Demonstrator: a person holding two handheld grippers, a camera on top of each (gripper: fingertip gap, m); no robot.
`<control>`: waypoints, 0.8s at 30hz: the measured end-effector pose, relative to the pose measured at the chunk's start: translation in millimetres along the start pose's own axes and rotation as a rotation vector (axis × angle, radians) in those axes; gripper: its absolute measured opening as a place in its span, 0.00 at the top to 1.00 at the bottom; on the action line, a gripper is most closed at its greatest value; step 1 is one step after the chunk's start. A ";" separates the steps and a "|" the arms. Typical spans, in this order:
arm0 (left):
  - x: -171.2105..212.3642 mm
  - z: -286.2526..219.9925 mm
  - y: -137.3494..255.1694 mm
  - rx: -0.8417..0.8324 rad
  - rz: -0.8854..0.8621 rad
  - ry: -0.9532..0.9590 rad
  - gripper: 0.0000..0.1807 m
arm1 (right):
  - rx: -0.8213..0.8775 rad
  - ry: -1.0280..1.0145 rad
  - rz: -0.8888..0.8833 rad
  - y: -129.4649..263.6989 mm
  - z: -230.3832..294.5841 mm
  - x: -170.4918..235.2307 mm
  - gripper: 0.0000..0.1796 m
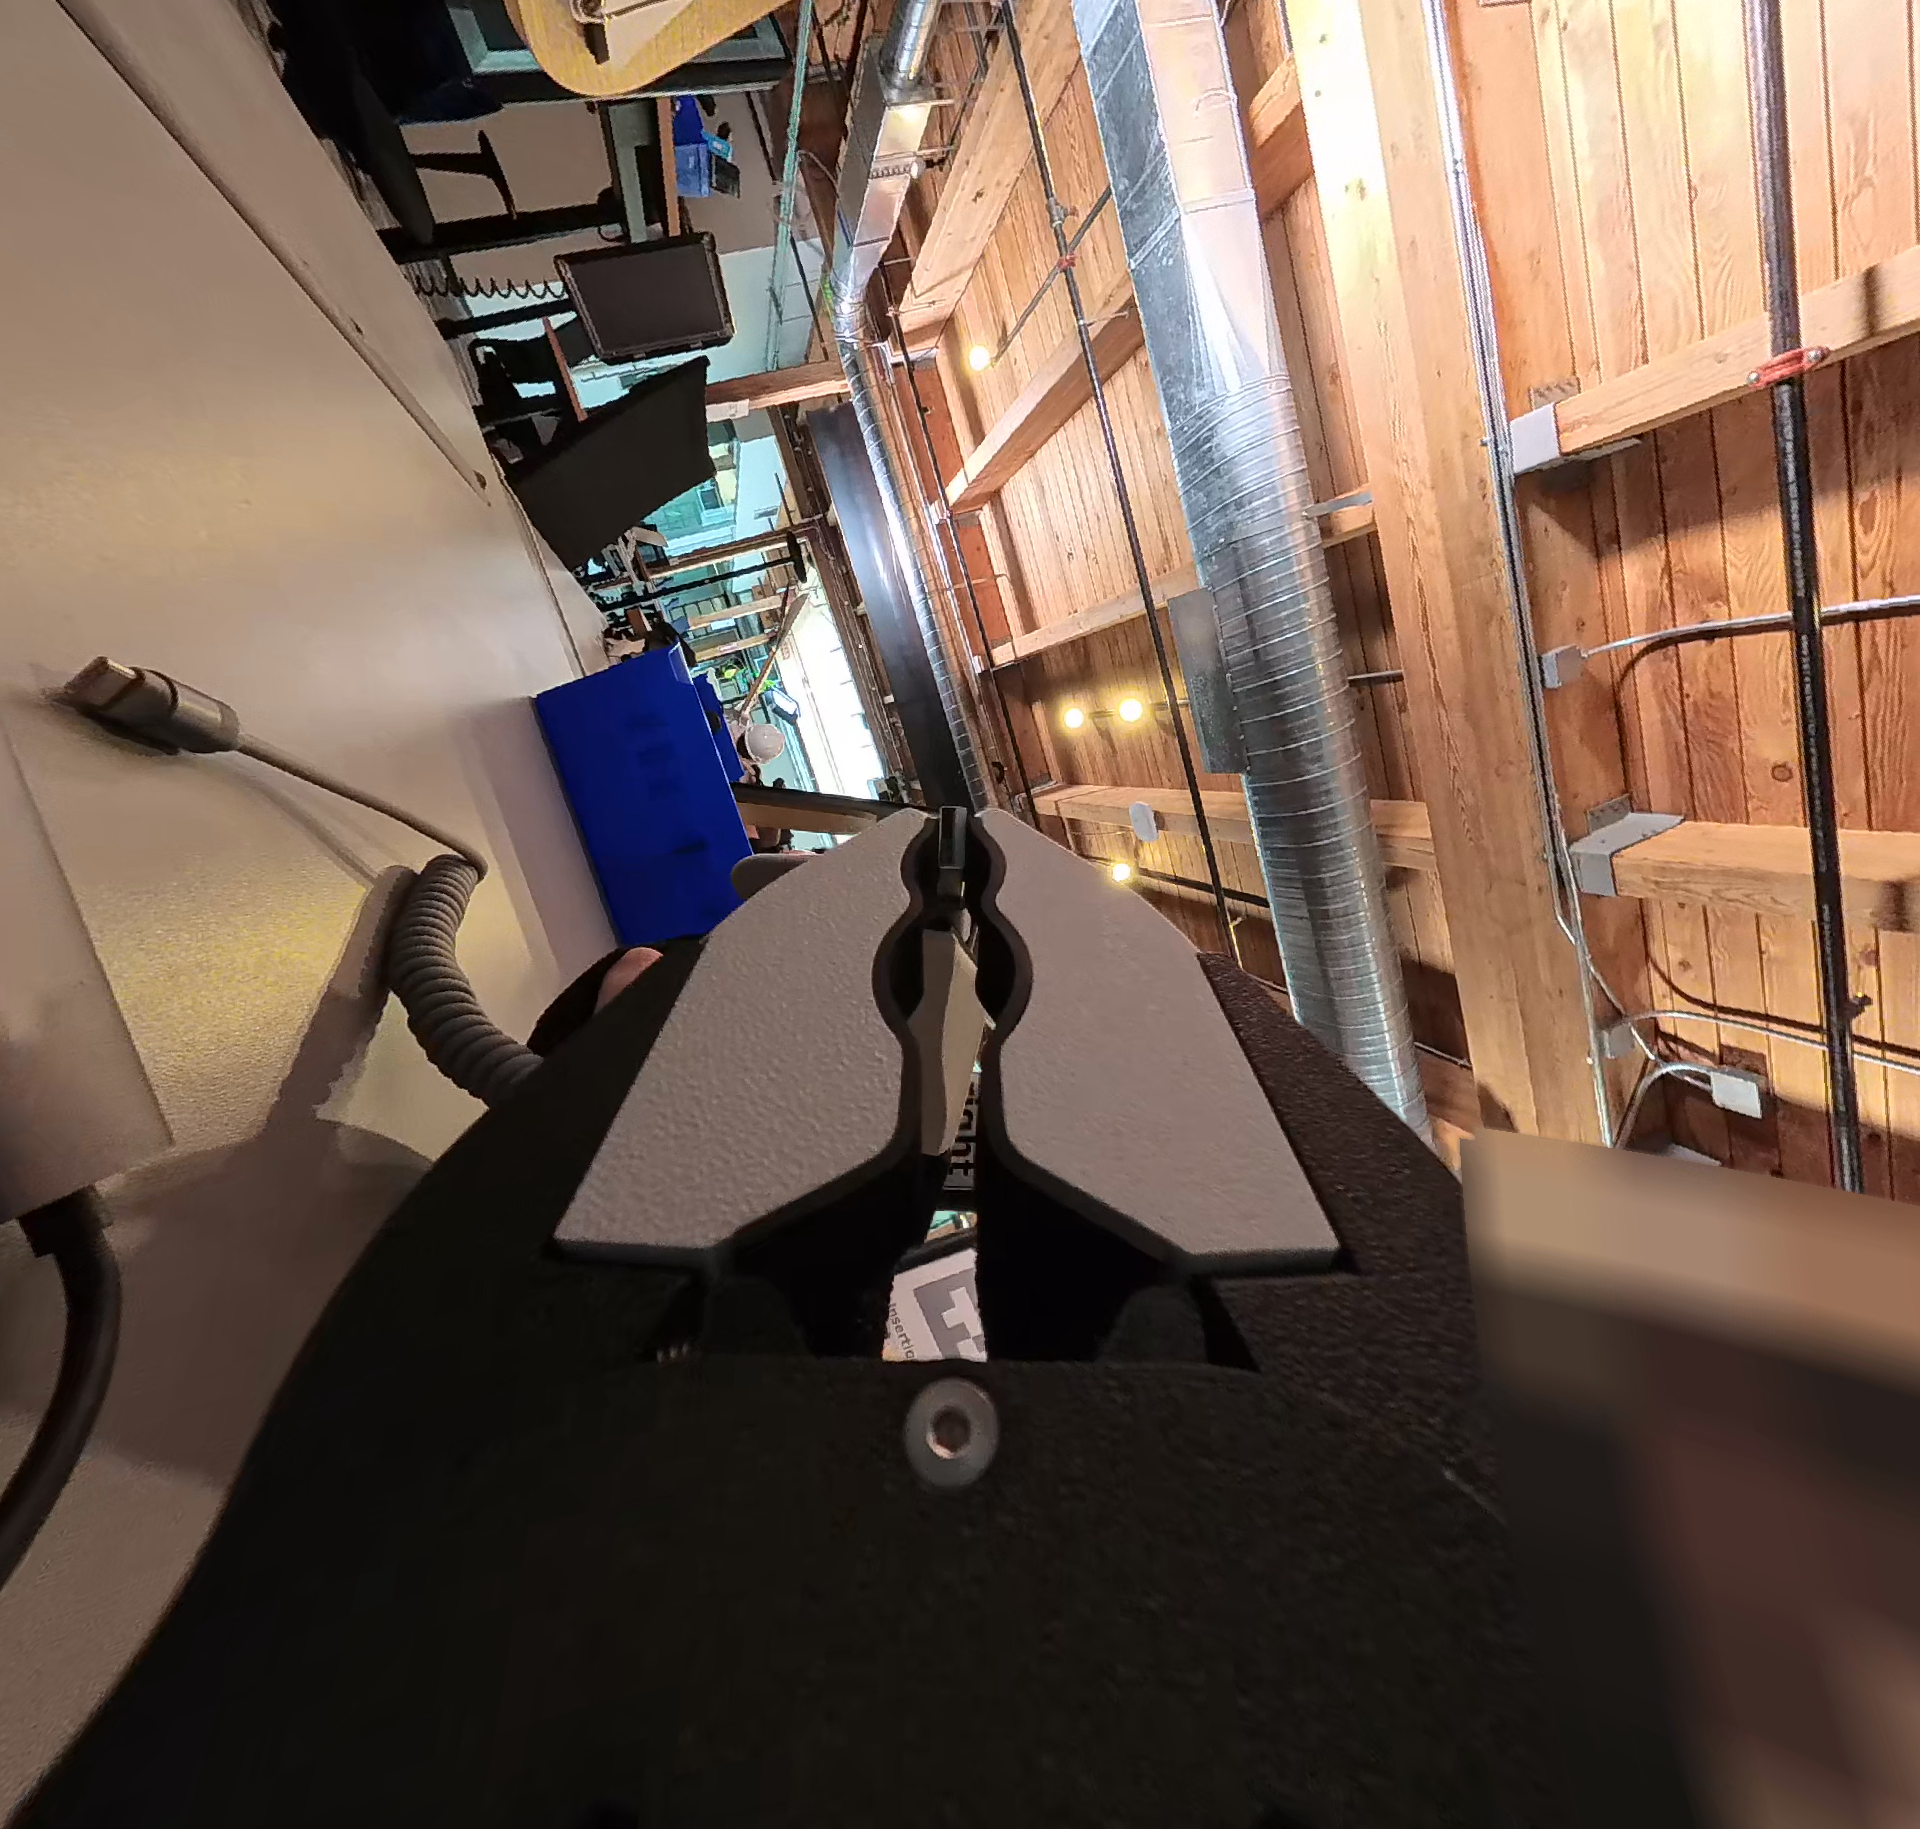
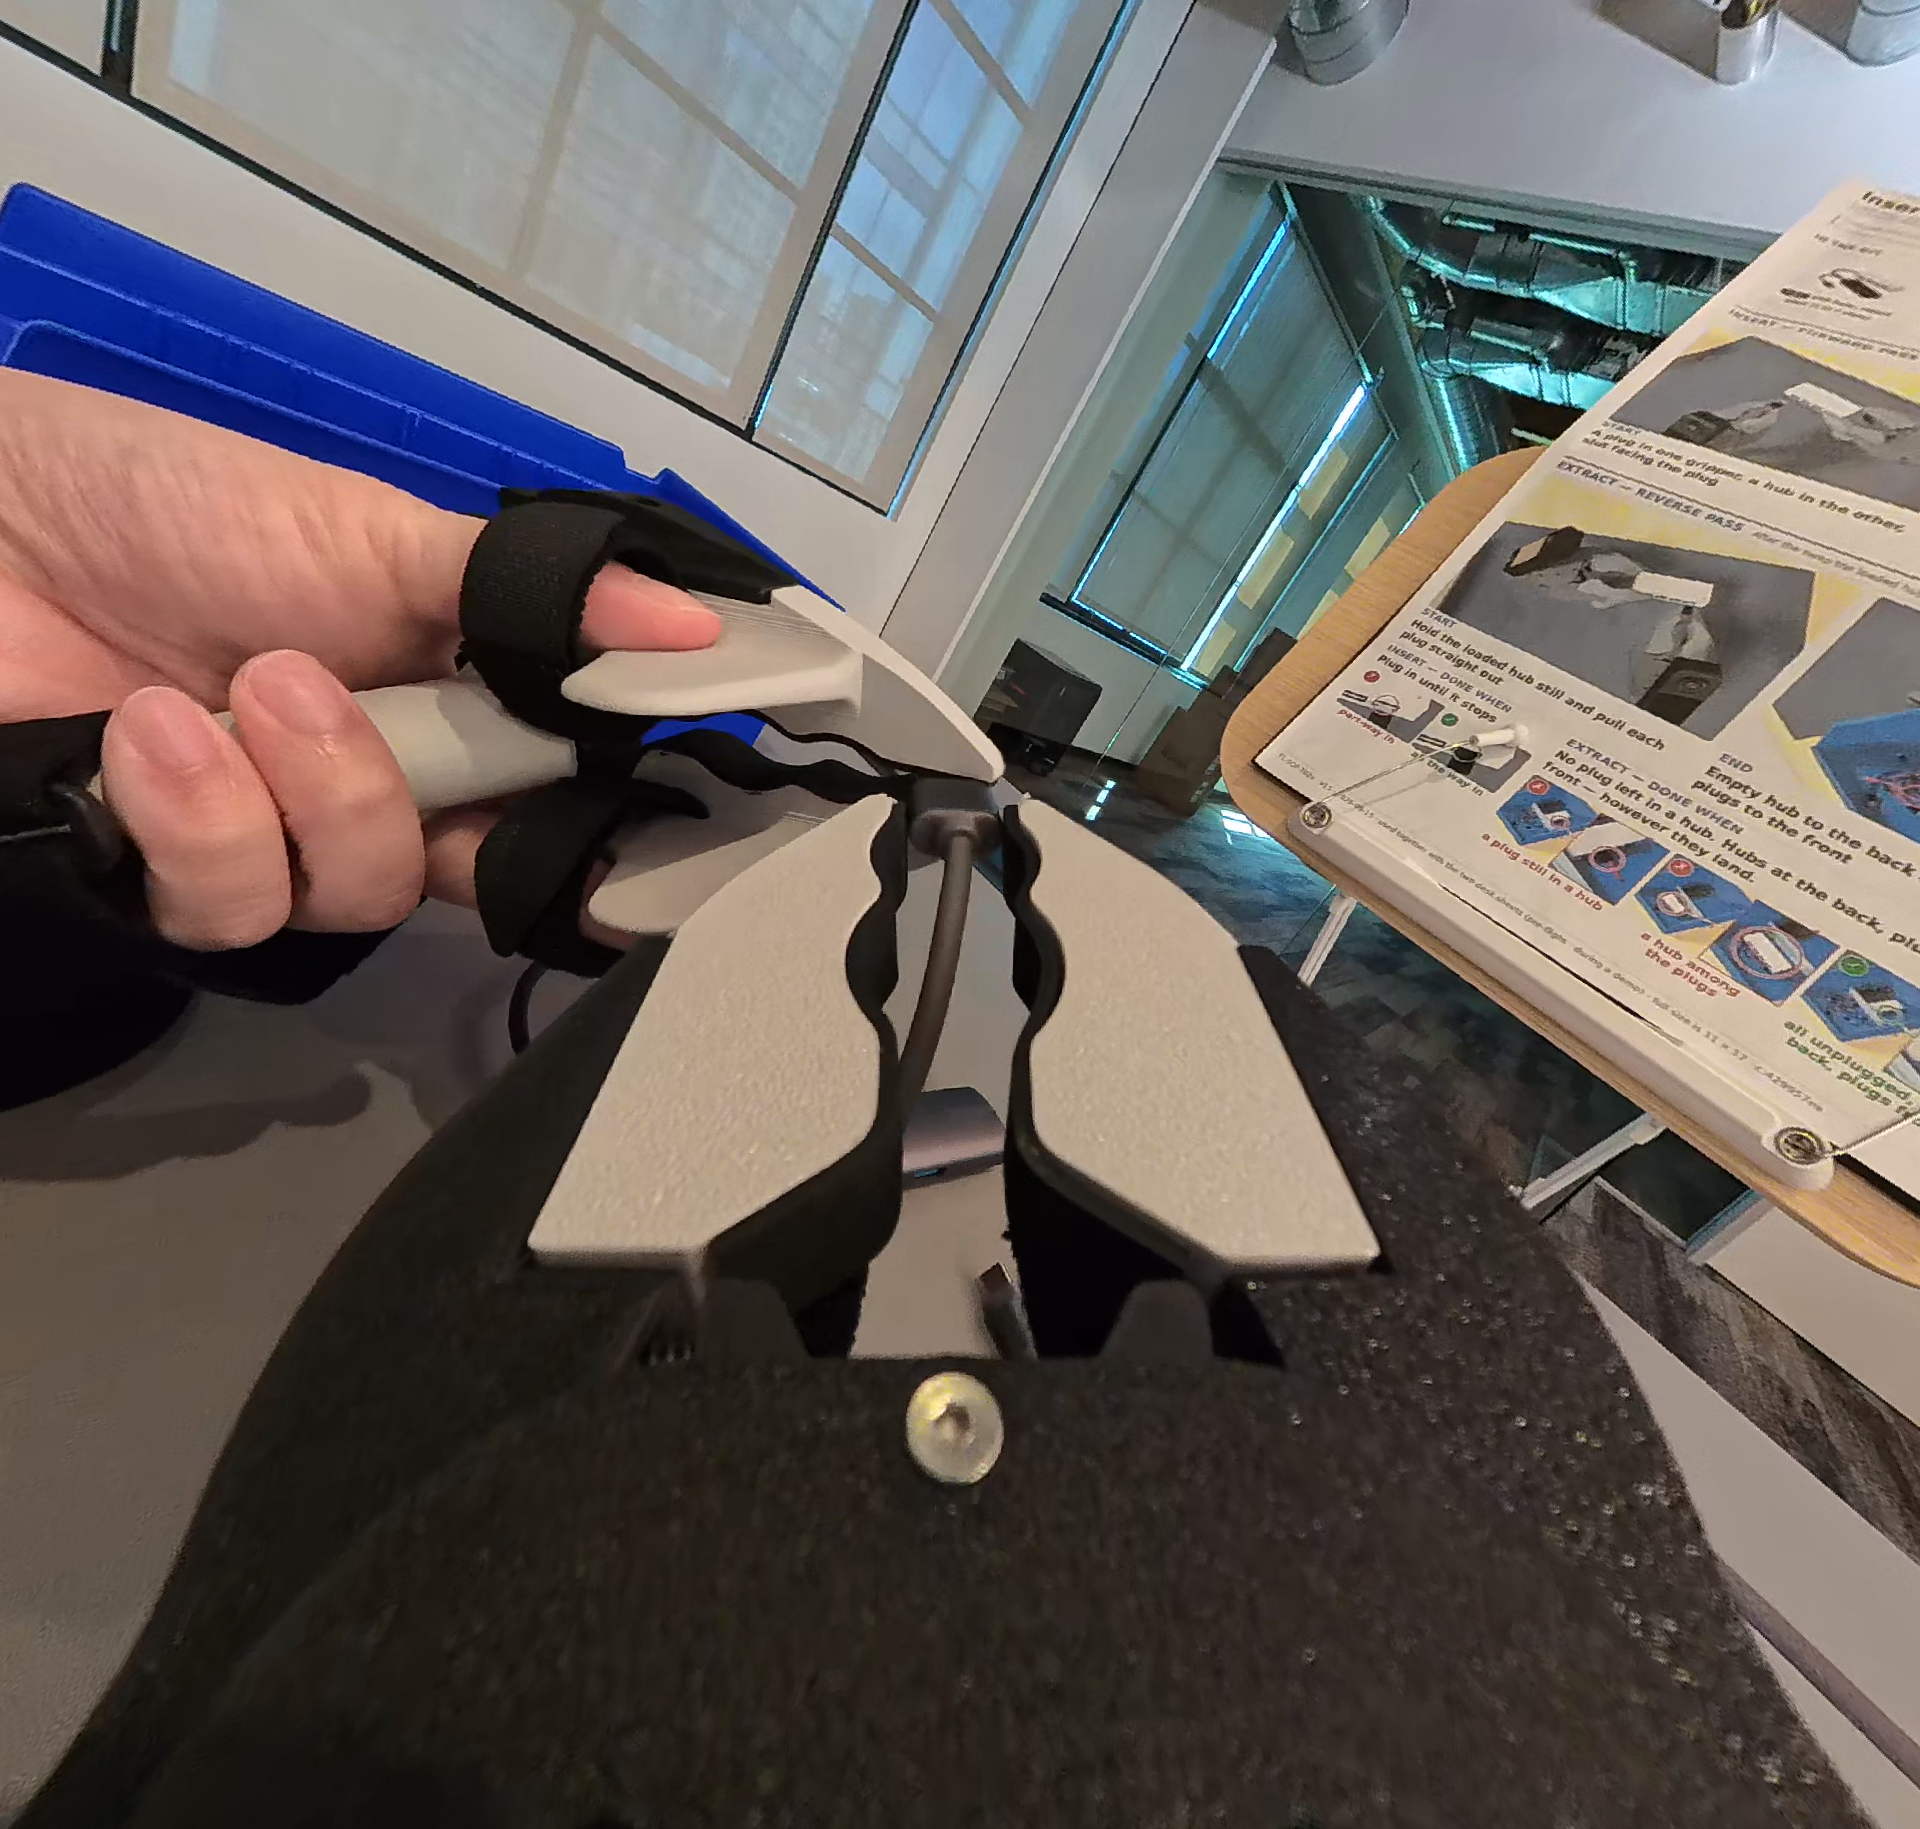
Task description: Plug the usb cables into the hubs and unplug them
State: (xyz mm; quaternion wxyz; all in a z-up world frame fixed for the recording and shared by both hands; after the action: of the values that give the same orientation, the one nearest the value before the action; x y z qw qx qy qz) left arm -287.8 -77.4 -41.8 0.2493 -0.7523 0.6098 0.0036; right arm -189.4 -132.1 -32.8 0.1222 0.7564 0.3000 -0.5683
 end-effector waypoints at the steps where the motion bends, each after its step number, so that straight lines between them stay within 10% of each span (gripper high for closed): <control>1: 0.0 0.2 0.1 0.001 -0.001 0.003 0.98 | 0.000 -0.001 0.005 -0.3 0.0 0.3 0.91; 24: -0.8 6.1 2.7 0.000 -0.017 0.049 0.98 | 0.008 0.045 0.060 -2.7 1.6 1.4 0.91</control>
State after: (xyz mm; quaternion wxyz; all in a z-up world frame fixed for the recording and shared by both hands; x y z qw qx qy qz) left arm -288.7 -74.7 -47.8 0.2342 -0.7574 0.6092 -0.0169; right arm -192.0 -130.4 -34.2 0.1296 0.7779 0.2777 -0.5486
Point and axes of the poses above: each gripper's, where its closed fingertips meet, y back along the fingers, x out of its underside, z = x × y across the jaws, the point moved 7 cm from there along y, back along the fingers, and after that the axes turned 10 degrees about -y, right-handed, at the moved point
